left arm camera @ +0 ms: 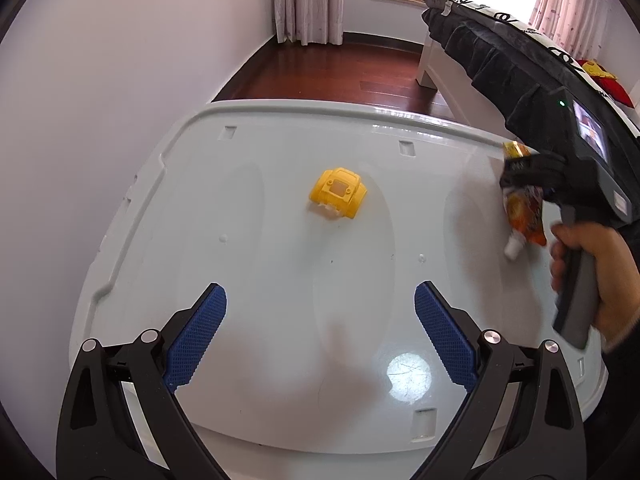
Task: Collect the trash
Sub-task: 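Grasp the orange juice pouch with the right gripper and lift it, then grasp the yellow toy piece with the left gripper while the right holds the pouch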
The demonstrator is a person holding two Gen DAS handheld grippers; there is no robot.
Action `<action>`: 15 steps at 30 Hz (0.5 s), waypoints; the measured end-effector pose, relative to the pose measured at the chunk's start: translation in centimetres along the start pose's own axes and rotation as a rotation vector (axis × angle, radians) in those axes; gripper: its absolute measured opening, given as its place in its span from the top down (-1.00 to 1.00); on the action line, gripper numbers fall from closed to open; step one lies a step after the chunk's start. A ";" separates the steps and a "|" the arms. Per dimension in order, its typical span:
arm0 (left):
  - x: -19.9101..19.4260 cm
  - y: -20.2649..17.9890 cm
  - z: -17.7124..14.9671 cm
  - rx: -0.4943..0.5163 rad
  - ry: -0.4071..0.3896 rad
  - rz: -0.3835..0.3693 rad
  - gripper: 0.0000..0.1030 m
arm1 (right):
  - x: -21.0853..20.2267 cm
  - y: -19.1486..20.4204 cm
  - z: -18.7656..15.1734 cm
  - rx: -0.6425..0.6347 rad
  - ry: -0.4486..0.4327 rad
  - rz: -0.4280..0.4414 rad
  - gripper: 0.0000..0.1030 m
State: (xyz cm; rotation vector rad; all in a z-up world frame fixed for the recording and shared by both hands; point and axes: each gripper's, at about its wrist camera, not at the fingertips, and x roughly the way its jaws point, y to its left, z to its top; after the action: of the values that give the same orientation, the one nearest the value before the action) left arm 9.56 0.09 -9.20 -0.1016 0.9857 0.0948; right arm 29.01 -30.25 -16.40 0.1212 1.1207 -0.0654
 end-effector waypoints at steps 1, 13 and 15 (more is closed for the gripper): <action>0.1 0.1 -0.1 0.001 0.001 0.006 -0.80 | -0.3 0.1 -0.4 -0.009 0.005 0.004 0.32; 1.2 1.7 -1.9 -0.032 0.033 -0.035 -0.80 | -8.3 -0.5 -10.3 -0.182 0.003 0.138 0.32; 1.4 2.2 -1.9 -0.058 0.034 -0.050 -0.80 | -9.7 -1.0 -12.5 -0.209 -0.009 0.156 0.32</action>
State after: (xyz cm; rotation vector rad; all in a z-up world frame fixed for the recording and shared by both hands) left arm 8.53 2.08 -11.51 -0.1811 1.0137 0.0763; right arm 13.53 -29.67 -13.13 0.0209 1.0993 0.1902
